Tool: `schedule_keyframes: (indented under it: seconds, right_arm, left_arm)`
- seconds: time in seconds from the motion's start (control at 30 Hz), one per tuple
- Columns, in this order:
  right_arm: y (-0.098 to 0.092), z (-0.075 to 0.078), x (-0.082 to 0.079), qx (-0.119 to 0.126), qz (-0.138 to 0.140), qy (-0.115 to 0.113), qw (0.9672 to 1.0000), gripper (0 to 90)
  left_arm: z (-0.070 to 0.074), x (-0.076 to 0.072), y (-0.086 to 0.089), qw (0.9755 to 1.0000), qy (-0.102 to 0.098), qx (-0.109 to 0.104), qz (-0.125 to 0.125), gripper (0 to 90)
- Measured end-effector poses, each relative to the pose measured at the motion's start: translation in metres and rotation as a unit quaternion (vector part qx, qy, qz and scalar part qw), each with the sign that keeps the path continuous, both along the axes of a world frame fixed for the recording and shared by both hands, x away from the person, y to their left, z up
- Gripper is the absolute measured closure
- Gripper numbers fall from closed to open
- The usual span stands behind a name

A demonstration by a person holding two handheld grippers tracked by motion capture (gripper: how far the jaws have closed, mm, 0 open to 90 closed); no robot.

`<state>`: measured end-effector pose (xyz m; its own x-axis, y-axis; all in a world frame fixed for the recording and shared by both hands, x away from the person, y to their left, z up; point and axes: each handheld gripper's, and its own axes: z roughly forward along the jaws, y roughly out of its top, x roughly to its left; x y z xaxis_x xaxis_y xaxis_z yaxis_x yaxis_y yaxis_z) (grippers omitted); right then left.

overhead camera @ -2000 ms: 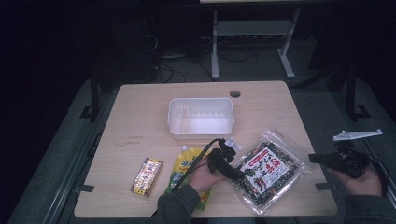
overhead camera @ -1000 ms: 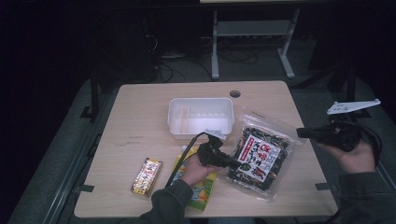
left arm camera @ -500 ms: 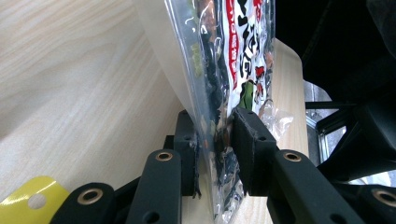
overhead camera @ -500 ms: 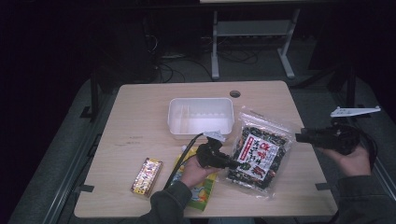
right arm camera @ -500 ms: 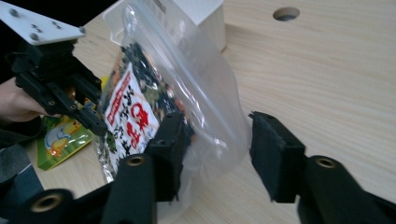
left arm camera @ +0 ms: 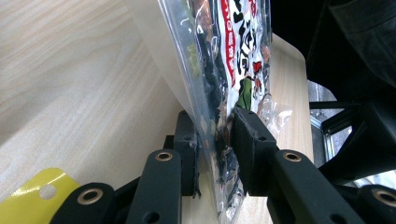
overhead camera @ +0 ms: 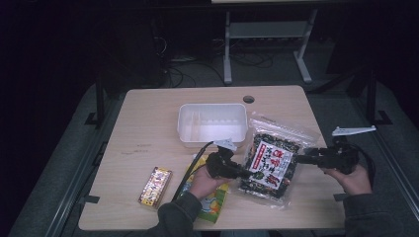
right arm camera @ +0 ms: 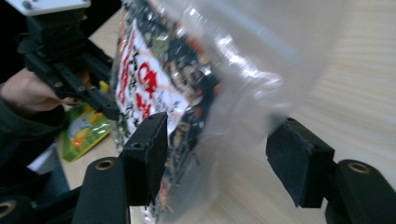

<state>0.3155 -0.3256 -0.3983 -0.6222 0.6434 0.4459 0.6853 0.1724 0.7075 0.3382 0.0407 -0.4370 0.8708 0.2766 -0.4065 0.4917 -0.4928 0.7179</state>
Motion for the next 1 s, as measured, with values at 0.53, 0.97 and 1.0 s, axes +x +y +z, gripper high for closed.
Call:
schedule_keyframes:
  seconds: [0.53, 0.97, 1.0]
  right_arm:
    - [0.011, -0.027, 0.011, 0.068, 0.025, 0.012, 0.9973, 45.7]
    - [0.017, -0.012, 0.003, 0.130, 0.086, -0.008, 0.9878, 69.0]
    - [0.020, -0.009, 0.001, 0.121, 0.091, -0.017, 0.9884, 69.9]
  left_arm:
    - [-0.001, -0.005, 0.001, 0.9999, -0.001, 0.002, -0.013, 72.7]
    - [0.000, -0.003, 0.003, 0.9998, 0.000, -0.011, -0.015, 71.6]
    - [0.001, -0.003, 0.003, 0.9999, -0.005, -0.005, -0.015, 71.1]
